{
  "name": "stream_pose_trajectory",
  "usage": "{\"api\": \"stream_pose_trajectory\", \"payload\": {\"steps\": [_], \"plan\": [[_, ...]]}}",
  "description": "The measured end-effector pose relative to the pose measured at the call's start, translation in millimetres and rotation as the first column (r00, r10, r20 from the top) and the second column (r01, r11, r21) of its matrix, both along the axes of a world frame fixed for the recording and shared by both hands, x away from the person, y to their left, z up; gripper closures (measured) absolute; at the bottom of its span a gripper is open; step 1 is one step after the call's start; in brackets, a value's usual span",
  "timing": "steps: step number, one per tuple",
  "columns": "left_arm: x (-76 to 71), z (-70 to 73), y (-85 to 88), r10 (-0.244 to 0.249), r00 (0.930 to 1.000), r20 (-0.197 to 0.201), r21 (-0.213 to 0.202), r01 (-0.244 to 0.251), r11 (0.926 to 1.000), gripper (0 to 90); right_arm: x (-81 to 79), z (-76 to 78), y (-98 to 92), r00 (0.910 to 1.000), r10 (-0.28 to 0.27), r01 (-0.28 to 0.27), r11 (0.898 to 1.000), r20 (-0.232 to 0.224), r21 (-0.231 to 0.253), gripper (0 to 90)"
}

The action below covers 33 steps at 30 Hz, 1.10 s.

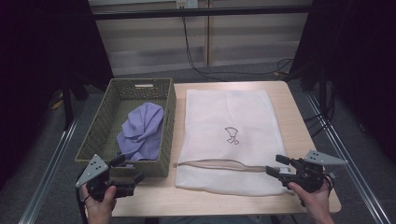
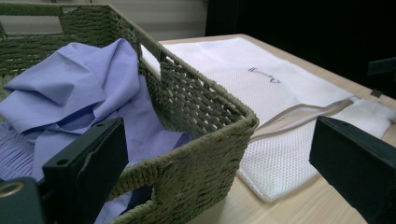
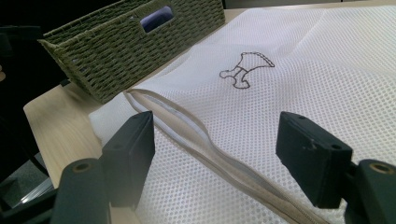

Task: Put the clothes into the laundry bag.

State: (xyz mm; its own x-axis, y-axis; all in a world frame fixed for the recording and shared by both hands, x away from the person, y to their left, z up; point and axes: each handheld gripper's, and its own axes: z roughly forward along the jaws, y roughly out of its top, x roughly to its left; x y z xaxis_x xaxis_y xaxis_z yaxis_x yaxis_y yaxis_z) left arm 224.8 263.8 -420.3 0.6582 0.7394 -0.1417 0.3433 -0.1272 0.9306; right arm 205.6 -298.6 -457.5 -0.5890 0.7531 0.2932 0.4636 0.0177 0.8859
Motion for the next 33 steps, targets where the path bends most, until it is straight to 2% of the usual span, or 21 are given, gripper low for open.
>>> {"api": "stream_pose_trajectory", "payload": {"steps": [1, 4, 8, 12, 16, 17, 19, 24, 26, 33], "plan": [[-0.1, -0.7, -1.7, -0.015, 0.9999, -0.001, 0.002, 0.015, 0.9999, 4.7, 1.4, -0.6, 0.9, 1.0, 0.007, -0.007, 1.0, -0.004, -0.011, 28.5], [-0.1, -1.9, -3.0, -0.015, 0.9999, -0.004, 0.018, 0.015, 0.9997, 5.3, 3.1, -1.7, 2.4, 0.9999, 0.015, -0.015, 1.0, -0.005, -0.017, 27.4], [-0.8, -2.2, -2.9, -0.01, 0.9999, 0.006, 0.018, 0.01, 0.9998, 5.3, 6.2, -2.6, 4.8, 0.9997, 0.02, -0.02, 1.0, -0.014, -0.011, 26.9], [-1.1, -3.1, -0.5, -0.006, 0.9999, -0.009, 0.005, 0.006, 1.0, 5.3, 8.3, -2.9, 5.9, 0.9993, 0.028, -0.029, 1.0, -0.026, -0.009, 27.0], [-2.7, -2.6, 0.6, 0.004, 0.9999, -0.015, 0.0, -0.004, 1.0, 5.2, 10.0, -2.8, 7.9, 0.9981, 0.044, -0.044, 0.999, -0.043, -0.003, 32.9], [-3.9, -2.3, 1.0, 0.0, 0.9999, -0.017, -0.005, 0.0, 1.0, 5.2, 9.9, -1.3, 9.9, 0.9966, 0.071, -0.071, 0.997, -0.042, 0.013, 41.2], [-5.0, -2.1, 1.2, -0.003, 0.9999, -0.015, -0.009, 0.003, 1.0, 5.2, 10.7, 0.4, 13.3, 0.9935, 0.107, -0.106, 0.994, -0.039, 0.012, 45.4], [-7.0, -2.3, 1.3, -0.009, 0.9997, -0.021, -0.005, 0.009, 0.9999, 5.3, 15.0, 3.1, 22.8, 0.9887, 0.145, -0.145, 0.989, -0.04, 0.006, 46.4], [-9.7, -2.0, 1.7, -0.02, 0.9996, -0.018, -0.008, 0.02, 0.9998, 5.3, 19.6, 3.8, 29.4, 0.9855, 0.162, -0.161, 0.987, -0.05, 0.024, 46.4], [-8.9, -1.9, 1.0, -0.025, 0.9995, -0.021, -0.007, 0.025, 0.9997, 5.3, 38.1, 6.8, 43.2, 0.973, 0.222, -0.221, 0.975, -0.065, 0.014, 48.5]]}}
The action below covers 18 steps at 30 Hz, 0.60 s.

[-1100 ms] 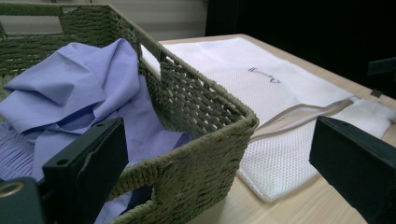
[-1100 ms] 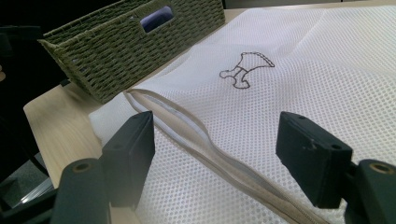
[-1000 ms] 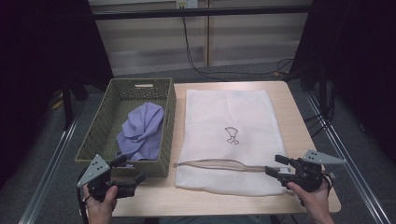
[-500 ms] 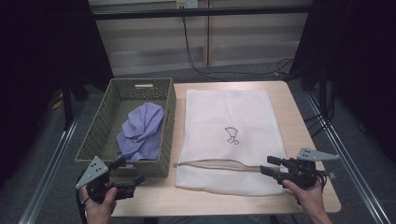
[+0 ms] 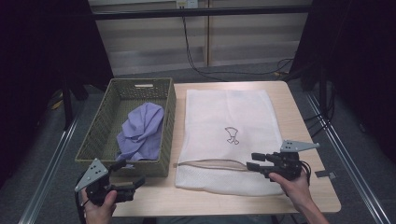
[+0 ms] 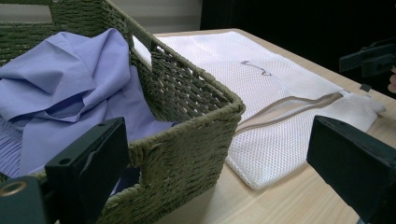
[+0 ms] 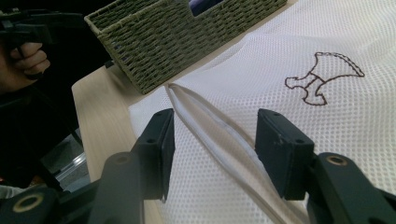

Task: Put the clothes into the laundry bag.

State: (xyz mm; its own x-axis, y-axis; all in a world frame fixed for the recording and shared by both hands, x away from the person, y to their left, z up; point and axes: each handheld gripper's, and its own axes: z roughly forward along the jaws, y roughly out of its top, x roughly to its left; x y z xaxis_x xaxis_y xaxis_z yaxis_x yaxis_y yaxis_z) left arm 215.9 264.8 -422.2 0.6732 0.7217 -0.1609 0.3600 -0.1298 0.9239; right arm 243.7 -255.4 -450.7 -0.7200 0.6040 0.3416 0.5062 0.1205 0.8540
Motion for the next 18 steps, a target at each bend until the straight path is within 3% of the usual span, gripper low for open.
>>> {"api": "stream_pose_trajectory", "payload": {"steps": [7, 9, 13, 17, 18], "plan": [[-1.4, 0.2, -1.8, 0.002, 1.0, 0.0, 0.004, -0.002, 1.0, 5.3, 17.6, 3.3, 9.4, 0.9996, 0.027, -0.027, 0.997, -0.011, -0.068, 51.8], [-0.4, 0.1, -2.0, -0.008, 1.0, -0.002, 0.003, 0.008, 1.0, 5.4, 27.4, 14.2, 13.4, 0.9993, 0.038, -0.038, 0.996, -0.007, -0.08, 54.3], [1.1, 0.1, -2.6, -0.015, 0.9998, -0.011, -0.014, 0.015, 0.9998, 5.4, 39.3, 20.8, 19.1, 0.9984, 0.056, -0.056, 0.993, -0.009, -0.104, 55.0], [0.0, 0.6, -4.1, -0.013, 0.9999, -0.004, 0.0, 0.013, 0.9999, 5.3, 48.9, 16.1, 23.6, 0.9979, 0.06, -0.063, 0.991, -0.025, -0.121, 49.9], [0.1, 0.5, -4.2, -0.018, 0.9998, -0.004, -0.001, 0.018, 0.9998, 5.3, 56.1, 5.8, 26.9, 0.9967, 0.055, -0.062, 0.991, -0.059, -0.122, 47.0]]}}
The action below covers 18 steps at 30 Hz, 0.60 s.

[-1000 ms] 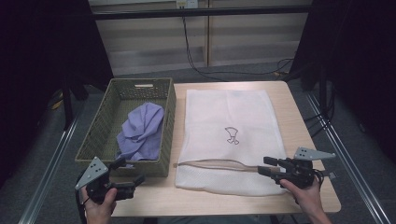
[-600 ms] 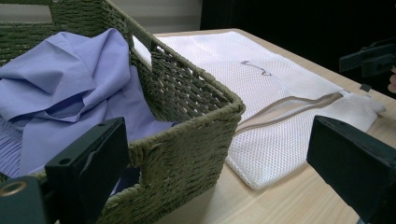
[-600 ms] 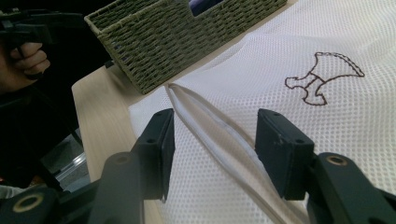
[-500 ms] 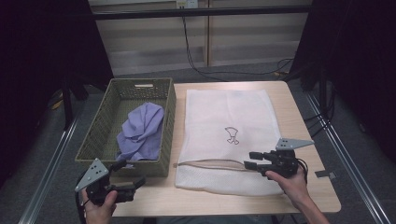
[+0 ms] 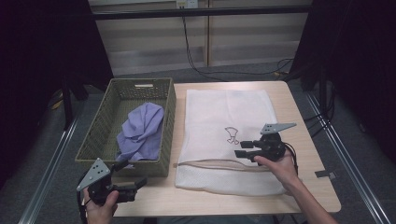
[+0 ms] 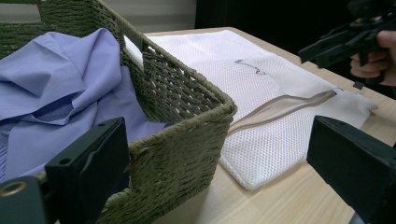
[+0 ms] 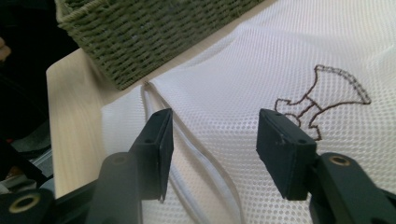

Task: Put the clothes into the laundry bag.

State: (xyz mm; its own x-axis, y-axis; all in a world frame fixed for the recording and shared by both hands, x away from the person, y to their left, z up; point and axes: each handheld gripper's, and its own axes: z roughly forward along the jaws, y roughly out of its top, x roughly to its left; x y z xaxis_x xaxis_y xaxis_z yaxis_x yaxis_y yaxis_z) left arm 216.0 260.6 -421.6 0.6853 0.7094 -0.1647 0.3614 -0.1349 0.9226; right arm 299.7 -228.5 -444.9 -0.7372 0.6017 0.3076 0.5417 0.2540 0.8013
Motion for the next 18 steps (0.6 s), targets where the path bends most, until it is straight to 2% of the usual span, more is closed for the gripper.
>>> {"api": "stream_pose_trajectory", "payload": {"steps": [1, 4, 5, 6, 7, 8, 11, 13, 18], "plan": [[-0.2, -0.1, 0.0, -0.002, 1.0, -0.002, -0.003, 0.002, 1.0, 5.3, 0.0, 0.0, 0.0, 1.0, 0.0, 0.0, 1.0, 0.0, 0.0, 47.0], [0.2, -0.7, 0.0, 0.0, 1.0, -0.002, 0.007, 0.0, 1.0, 5.3, 7.0, -22.9, 6.2, 0.9996, -0.003, 0.004, 1.0, -0.027, 0.015, 51.9], [0.3, -0.7, 0.0, 0.0, 1.0, -0.003, 0.009, 0.0, 1.0, 5.3, 7.8, -26.7, 8.2, 0.9993, 0.003, -0.002, 1.0, -0.037, 0.007, 53.8], [0.3, -0.5, 0.0, 0.003, 1.0, -0.002, 0.012, -0.003, 0.9999, 5.3, 8.9, -30.9, 11.9, 0.999, 0.019, -0.021, 0.999, -0.041, -0.025, 57.4], [0.3, -0.5, 0.0, 0.003, 1.0, -0.002, 0.012, -0.003, 0.9999, 5.3, 8.9, -30.9, 11.9, 0.999, 0.019, -0.021, 0.999, -0.041, -0.025, 57.4], [0.2, -0.2, 0.2, 0.004, 1.0, 0.0, 0.014, -0.004, 0.9999, 5.3, 9.5, -34.3, 16.5, 0.9992, 0.025, -0.027, 0.998, -0.032, -0.061, 59.5], [-0.5, 0.2, 0.7, 0.008, 1.0, 0.005, 0.012, -0.008, 0.9999, 5.3, 11.3, -38.2, 18.2, 0.9988, 0.03, -0.033, 0.997, -0.038, -0.067, 61.7], [-0.7, 0.3, 0.4, 0.015, 0.9998, 0.011, 0.03, -0.015, 0.9994, 5.3, 12.1, -44.1, 22.4, 0.9981, 0.03, -0.035, 0.996, -0.054, -0.081, 64.6], [0.3, 0.1, 1.0, 0.003, 1.0, 0.008, 0.023, -0.003, 0.9997, 5.3, 9.3, -47.1, 30.1, 0.9964, 0.055, -0.061, 0.993, -0.064, -0.1, 66.6]]}}
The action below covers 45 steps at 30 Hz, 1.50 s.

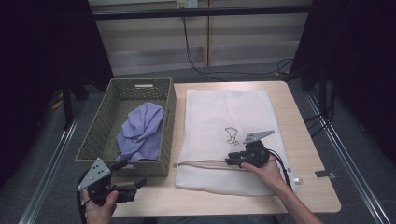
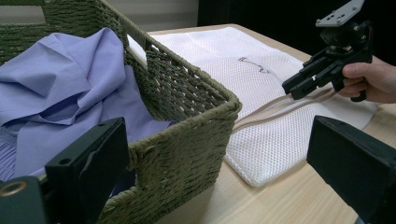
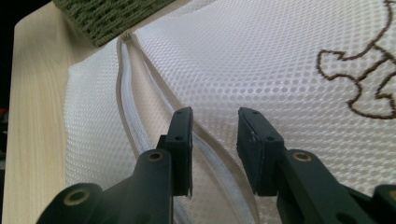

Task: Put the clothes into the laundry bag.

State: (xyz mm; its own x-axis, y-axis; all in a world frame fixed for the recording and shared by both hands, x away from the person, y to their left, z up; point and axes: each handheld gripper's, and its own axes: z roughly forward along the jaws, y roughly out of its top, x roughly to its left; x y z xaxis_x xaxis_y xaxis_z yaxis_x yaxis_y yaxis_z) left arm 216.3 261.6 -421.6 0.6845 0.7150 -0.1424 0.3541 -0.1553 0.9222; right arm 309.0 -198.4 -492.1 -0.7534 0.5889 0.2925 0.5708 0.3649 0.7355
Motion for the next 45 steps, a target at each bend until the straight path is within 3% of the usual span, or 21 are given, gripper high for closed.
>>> {"api": "stream_pose_trajectory", "payload": {"steps": [4, 6, 8, 14, 20, 24, 30, 44, 45], "plan": [[-0.6, 0.1, 0.3, 0.001, 1.0, 0.002, 0.002, -0.001, 1.0, 5.3, -1.5, -6.8, 3.5, 0.9999, 0.016, -0.016, 0.999, -0.005, -0.037, 64.8], [-0.7, -0.1, 0.1, 0.016, 0.9999, -0.001, 0.014, -0.016, 0.9998, 5.3, -2.2, -11.3, 5.9, 0.9994, 0.033, -0.032, 0.996, 0.01, -0.084, 65.0], [-0.2, -0.4, 0.2, 0.007, 1.0, -0.004, 0.011, -0.007, 0.9999, 5.3, -1.7, -12.2, 5.6, 0.9991, 0.037, -0.036, 0.996, 0.019, -0.084, 65.2], [1.0, -0.5, -0.7, 0.002, 1.0, -0.009, 0.014, -0.002, 0.9999, 5.3, -6.6, -12.0, 8.4, 0.996, 0.025, -0.012, 0.989, 0.085, -0.151, 83.2], [0.1, 0.2, -0.9, -0.002, 1.0, -0.001, 0.013, 0.002, 0.9999, 5.3, -6.5, -11.8, 7.4, 0.9979, -0.011, 0.02, 0.989, 0.064, -0.146, 87.6], [1.4, -0.2, 0.1, -0.004, 1.0, -0.005, 0.013, 0.004, 0.9999, 5.3, -3.1, -9.4, 6.9, 0.9997, -0.014, 0.017, 0.99, 0.018, -0.137, 88.9], [1.4, 0.0, -0.3, -0.001, 1.0, -0.005, 0.012, 0.001, 0.9999, 5.3, -1.3, -9.0, 3.8, 0.9997, -0.021, 0.02, 0.994, -0.008, -0.106, 88.9], [1.8, -0.4, -0.7, 0.0, 1.0, -0.008, 0.023, 0.0, 0.9997, 5.3, -0.5, -1.1, -4.3, 0.999, -0.044, 0.044, 0.999, -0.001, -0.021, 88.9], [2.1, -0.5, -0.4, -0.005, 1.0, -0.008, 0.021, 0.005, 0.9998, 5.3, -0.3, 1.7, -6.3, 0.9987, -0.049, 0.049, 0.999, 0.013, 0.007, 88.9]]}}
